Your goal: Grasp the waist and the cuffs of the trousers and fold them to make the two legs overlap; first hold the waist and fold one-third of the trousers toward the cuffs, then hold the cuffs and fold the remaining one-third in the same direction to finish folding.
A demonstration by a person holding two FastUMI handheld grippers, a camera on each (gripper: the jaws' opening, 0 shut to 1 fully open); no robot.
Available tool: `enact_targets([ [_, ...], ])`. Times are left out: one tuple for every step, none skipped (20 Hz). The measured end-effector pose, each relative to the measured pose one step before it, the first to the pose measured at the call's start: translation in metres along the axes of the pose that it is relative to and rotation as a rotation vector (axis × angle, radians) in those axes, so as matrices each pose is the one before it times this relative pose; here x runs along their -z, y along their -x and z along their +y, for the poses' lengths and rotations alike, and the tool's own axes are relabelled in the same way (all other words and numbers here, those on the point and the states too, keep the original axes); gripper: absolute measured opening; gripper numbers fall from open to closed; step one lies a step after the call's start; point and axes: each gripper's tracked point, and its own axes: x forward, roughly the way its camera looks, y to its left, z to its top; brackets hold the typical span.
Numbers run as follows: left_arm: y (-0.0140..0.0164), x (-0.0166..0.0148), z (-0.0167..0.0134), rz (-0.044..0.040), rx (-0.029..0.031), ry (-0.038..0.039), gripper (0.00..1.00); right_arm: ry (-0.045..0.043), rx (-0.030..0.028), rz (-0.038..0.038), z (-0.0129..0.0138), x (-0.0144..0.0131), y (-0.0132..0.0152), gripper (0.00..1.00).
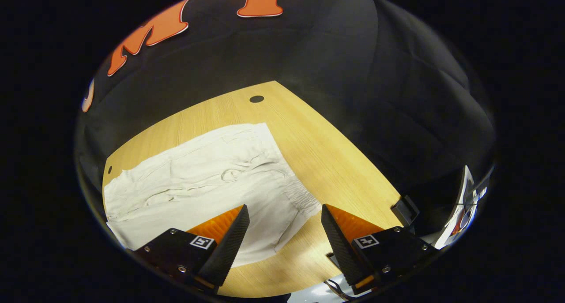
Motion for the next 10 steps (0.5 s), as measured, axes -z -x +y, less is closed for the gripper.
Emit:
enact_targets([
  [-0.00743,0.00754,0.00767,0.03386,0.00980,0.04440,1.00,-0.01164,-0.00220,0.01525,-0.00007,0.00328,-0.00380,0.98],
  [-0.00763,0.00829,0.00959,0.03958,-0.00096,0.04317,0.99,-0.01193,-0.00022,0.01611,-0.00120,0.00261,-0.00419,0.98],
  [-0.00589,0.00640,0.00530,0.02889,-0.00166,0.03733,0.97,-0.01300,-0.00220,0.01379,0.00056,0.00280,-0.00367,0.98],
  [-0.00382,0.00407,0.00344,0.02251,-0.00284,0.03147,0.97,-0.01074,-0.00325,0.00974,0.00131,-0.00044,-0.00341,0.98],
  [-0.00321,0.00450,0.00211,0.02255,-0.00384,0.02412,0.97,-0.00562,-0.00032,0.00794,0.00041,0.00069,-0.00474,0.98],
  [-0.00455,0.00334,0.00195,0.01945,0.00677,0.02773,0.97,0.00386,0.00501,0.01502,-0.00053,0.00082,-0.00358,0.98],
  [-0.00322,0.00315,0.00187,0.01952,0.01001,0.03679,0.96,0.00711,0.00675,0.00965,-0.00066,0.00024,-0.00327,0.98],
  [-0.00387,0.00046,0.00436,0.01591,0.00620,0.03567,0.99,0.00260,0.00208,0.00660,0.00103,-0.00080,-0.00259,0.98],
  [-0.00354,0.00057,0.00544,0.01366,0.00264,0.03009,0.97,-0.00135,-0.00024,0.00505,0.00206,-0.00120,-0.00247,0.97],
  [-0.00348,-0.00203,0.00515,0.00601,-0.00288,0.02446,0.97,-0.00374,-0.00276,0.00705,0.00216,-0.00148,-0.00181,0.97],
])
